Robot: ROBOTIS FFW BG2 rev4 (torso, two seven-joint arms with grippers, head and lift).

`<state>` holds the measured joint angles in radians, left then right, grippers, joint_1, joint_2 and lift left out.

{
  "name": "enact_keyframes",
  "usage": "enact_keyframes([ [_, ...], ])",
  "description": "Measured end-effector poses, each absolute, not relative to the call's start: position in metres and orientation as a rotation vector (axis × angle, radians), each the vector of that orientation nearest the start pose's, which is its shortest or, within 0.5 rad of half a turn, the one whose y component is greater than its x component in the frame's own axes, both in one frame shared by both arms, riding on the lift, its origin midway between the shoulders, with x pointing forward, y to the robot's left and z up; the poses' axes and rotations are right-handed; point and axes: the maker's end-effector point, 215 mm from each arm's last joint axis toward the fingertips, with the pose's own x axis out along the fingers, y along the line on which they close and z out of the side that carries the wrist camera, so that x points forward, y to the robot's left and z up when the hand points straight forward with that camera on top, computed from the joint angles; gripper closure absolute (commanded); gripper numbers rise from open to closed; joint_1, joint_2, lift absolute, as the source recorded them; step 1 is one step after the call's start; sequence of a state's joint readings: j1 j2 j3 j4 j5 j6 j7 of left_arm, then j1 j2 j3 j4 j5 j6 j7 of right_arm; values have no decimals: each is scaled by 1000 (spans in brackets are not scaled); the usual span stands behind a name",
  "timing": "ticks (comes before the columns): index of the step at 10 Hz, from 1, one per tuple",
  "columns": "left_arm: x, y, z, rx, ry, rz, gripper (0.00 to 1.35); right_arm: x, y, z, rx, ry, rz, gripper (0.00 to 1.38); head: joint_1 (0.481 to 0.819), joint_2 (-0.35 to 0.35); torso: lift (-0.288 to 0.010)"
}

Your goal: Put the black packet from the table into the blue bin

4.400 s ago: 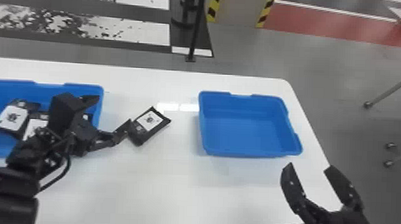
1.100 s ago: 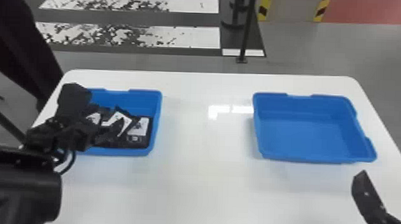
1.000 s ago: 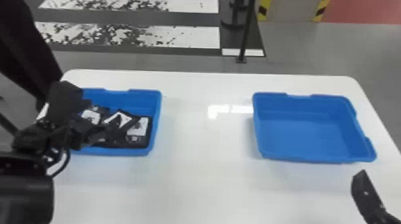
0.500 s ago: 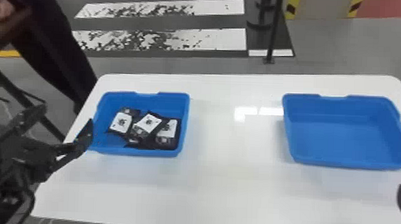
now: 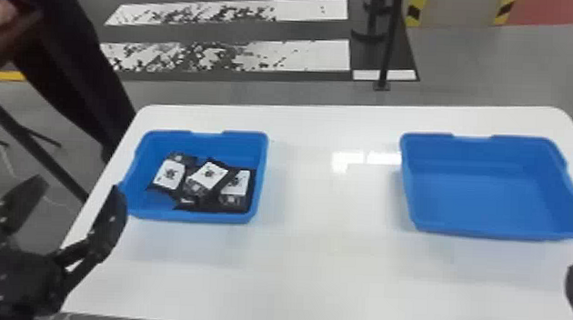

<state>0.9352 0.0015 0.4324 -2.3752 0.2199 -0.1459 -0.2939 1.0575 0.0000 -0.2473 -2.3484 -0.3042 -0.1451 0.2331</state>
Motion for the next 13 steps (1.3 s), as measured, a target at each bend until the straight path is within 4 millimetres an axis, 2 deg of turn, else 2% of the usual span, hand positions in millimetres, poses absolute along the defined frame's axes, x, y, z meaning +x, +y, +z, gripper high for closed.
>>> enact_keyframes([
  [3, 300, 351, -268, 116, 10, -16, 136, 286, -297, -309, 85, 76, 38, 114, 695, 111, -110],
  [13, 301, 345, -289, 50, 64, -21, 136, 286, -297, -308, 78, 74, 38, 114, 695, 99, -110],
])
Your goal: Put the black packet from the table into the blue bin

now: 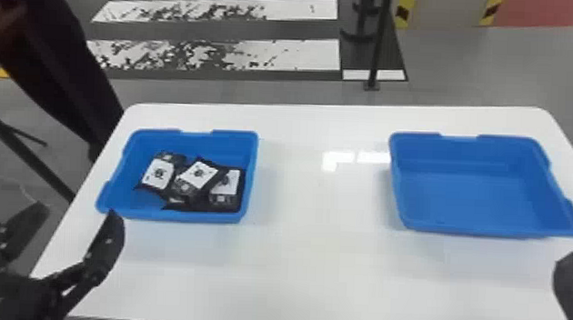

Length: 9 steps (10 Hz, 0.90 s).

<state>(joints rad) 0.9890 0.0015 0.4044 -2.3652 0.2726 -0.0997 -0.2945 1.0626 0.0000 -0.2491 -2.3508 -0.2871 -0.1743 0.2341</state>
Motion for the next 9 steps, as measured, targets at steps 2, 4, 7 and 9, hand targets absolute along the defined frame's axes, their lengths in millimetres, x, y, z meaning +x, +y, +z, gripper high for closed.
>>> enact_keyframes([
  [2, 302, 341, -290, 29, 60, -25, 136, 286, -298, -309, 80, 75, 37, 114, 695, 91, -110],
  [4, 302, 339, -290, 15, 57, -28, 136, 288, -297, -307, 82, 69, 38, 114, 695, 85, -110],
  [7, 304, 333, -290, 3, 56, -43, 134, 289, -297, -305, 82, 63, 39, 114, 695, 74, -110],
  [9, 304, 332, -290, -3, 54, -45, 136, 290, -297, -304, 82, 61, 39, 114, 695, 71, -110],
])
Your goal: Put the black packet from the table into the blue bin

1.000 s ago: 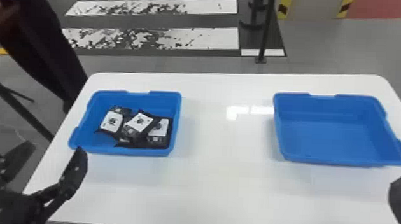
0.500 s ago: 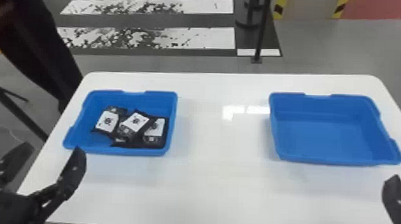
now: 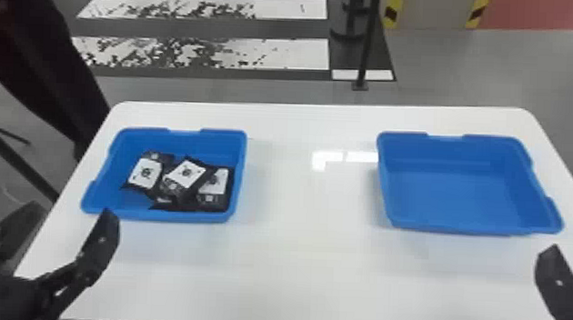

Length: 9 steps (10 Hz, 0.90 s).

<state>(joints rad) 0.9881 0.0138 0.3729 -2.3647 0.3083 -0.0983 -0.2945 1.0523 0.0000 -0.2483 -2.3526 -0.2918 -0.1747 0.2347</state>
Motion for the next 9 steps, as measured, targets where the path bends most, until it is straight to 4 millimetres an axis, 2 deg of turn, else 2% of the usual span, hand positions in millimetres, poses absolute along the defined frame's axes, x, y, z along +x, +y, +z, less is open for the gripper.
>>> enact_keyframes([
  [9, 305, 331, -291, -13, 56, -46, 134, 292, -297, -302, 84, 53, 39, 114, 695, 70, -110],
])
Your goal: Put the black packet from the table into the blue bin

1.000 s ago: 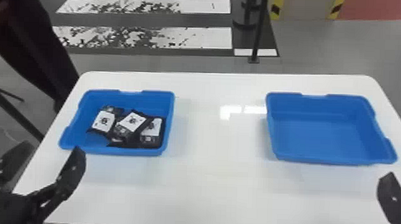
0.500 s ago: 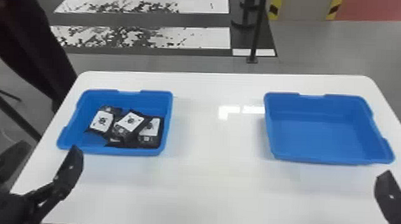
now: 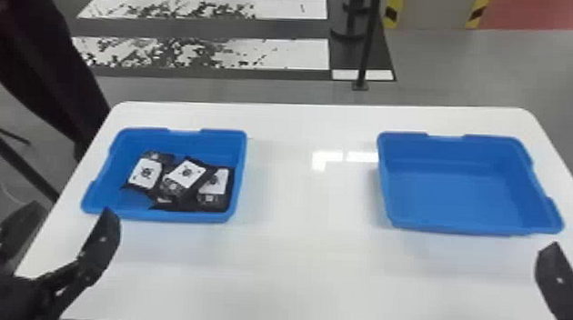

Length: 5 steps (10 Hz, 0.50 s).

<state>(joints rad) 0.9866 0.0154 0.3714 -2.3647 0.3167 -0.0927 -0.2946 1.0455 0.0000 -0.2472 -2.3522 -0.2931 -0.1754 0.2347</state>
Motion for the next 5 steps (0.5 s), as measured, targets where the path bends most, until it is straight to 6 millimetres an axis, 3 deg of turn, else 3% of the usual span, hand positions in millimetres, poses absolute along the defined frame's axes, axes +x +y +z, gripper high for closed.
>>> enact_keyframes([
  [5, 305, 328, -294, -25, 65, -55, 136, 291, -296, -305, 90, 58, 38, 114, 695, 65, -110],
])
